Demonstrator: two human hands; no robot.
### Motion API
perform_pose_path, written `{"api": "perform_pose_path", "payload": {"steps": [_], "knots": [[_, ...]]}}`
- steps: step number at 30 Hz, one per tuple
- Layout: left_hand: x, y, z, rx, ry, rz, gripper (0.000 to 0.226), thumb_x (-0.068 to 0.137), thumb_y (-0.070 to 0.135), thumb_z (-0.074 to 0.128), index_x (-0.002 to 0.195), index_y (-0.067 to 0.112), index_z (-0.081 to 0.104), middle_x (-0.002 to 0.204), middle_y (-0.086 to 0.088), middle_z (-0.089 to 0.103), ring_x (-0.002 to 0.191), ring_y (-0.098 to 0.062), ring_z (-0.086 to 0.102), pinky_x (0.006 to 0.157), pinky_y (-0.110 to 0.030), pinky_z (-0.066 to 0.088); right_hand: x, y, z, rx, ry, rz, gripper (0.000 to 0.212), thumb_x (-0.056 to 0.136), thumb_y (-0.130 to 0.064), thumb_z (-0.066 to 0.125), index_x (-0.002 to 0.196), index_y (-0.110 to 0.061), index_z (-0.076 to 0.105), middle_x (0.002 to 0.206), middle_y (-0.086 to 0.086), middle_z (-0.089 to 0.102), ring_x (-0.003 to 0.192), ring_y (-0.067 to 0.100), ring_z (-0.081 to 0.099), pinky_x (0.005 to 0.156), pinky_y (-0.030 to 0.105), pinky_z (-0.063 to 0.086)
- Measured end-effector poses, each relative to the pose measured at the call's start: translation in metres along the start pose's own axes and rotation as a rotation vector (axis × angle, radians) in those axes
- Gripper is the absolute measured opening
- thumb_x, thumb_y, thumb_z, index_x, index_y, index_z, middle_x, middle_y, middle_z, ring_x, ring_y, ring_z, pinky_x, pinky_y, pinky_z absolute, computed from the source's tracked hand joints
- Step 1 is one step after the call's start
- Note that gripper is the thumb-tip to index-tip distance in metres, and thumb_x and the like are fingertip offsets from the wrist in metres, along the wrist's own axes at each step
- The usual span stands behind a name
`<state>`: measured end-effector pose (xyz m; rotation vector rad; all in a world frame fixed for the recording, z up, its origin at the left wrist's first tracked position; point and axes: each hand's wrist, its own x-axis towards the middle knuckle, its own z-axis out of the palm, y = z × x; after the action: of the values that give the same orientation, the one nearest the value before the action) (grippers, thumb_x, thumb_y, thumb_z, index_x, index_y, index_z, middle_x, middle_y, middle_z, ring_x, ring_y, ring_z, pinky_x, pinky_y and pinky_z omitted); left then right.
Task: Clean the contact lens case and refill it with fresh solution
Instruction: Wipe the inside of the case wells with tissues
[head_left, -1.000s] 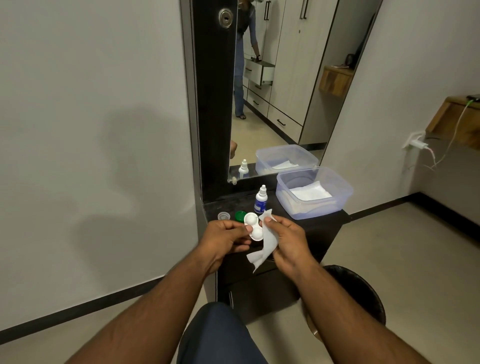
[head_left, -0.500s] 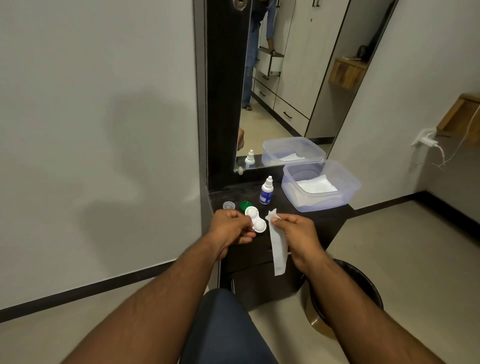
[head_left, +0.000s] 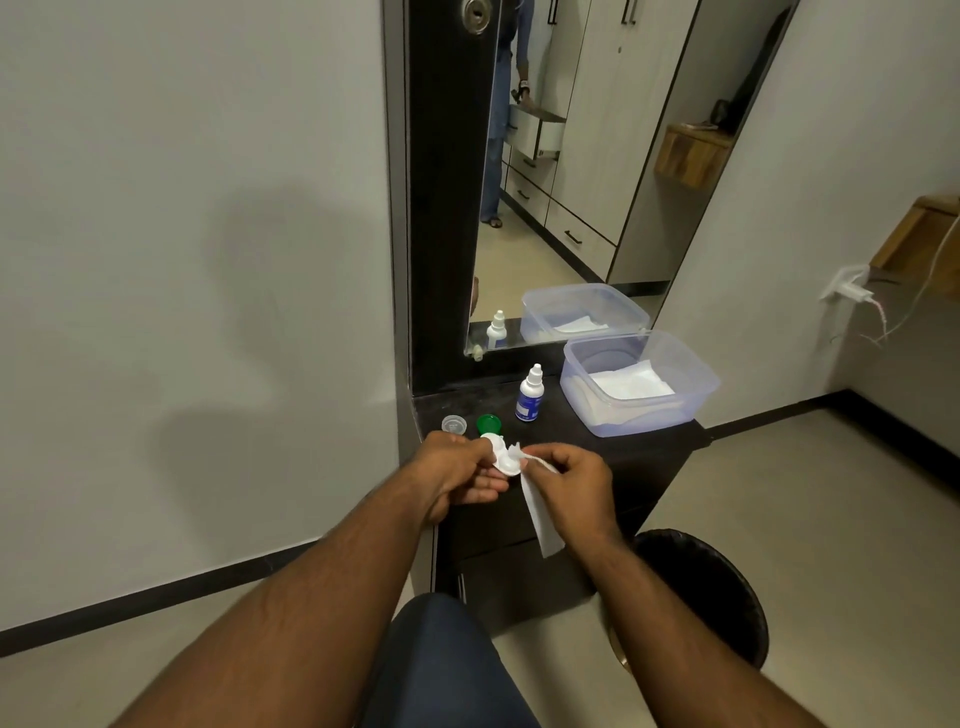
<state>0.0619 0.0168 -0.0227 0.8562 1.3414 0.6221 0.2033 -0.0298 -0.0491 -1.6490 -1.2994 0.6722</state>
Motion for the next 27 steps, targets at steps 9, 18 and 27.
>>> {"api": "perform_pose_path", "payload": {"steps": [9, 18, 27], "knots": [[0.005, -0.004, 0.003, -0.009, 0.069, 0.045, 0.012, 0.089, 0.003, 0.059, 0.100, -0.002, 0.062, 0.071, -0.017, 0.070, 0.055, -0.017, 0.068, 0.055, -0.027, 0.060, -0.010, 0.006, 0.011, -0.306, -0.003, -0.378, 0.021, 0.080, -0.009, 0.073, 0.099, 0.000, 0.072, 0.087, 0.010, 0.065, 0.076, 0.010, 0.057, 0.068, 0.000, 0.037], [0.000, -0.004, 0.004, -0.010, 0.065, 0.057, 0.014, 0.088, 0.000, 0.060, 0.101, -0.002, 0.062, 0.074, -0.018, 0.068, 0.054, -0.018, 0.066, 0.053, -0.026, 0.059, -0.014, -0.003, 0.014, -0.519, -0.056, -0.542, 0.010, 0.084, -0.013, 0.069, 0.090, -0.007, 0.073, 0.083, 0.007, 0.060, 0.071, 0.012, 0.055, 0.061, 0.013, 0.036], [-0.001, -0.003, 0.004, 0.002, 0.087, 0.042, 0.007, 0.087, 0.001, 0.061, 0.094, 0.002, 0.062, 0.078, -0.018, 0.067, 0.055, -0.018, 0.065, 0.054, -0.026, 0.060, -0.007, 0.003, 0.010, -0.719, -0.090, -0.777, 0.013, 0.069, -0.010, 0.081, 0.076, -0.006, 0.070, 0.070, 0.007, 0.060, 0.059, 0.019, 0.056, 0.048, 0.024, 0.042]]}}
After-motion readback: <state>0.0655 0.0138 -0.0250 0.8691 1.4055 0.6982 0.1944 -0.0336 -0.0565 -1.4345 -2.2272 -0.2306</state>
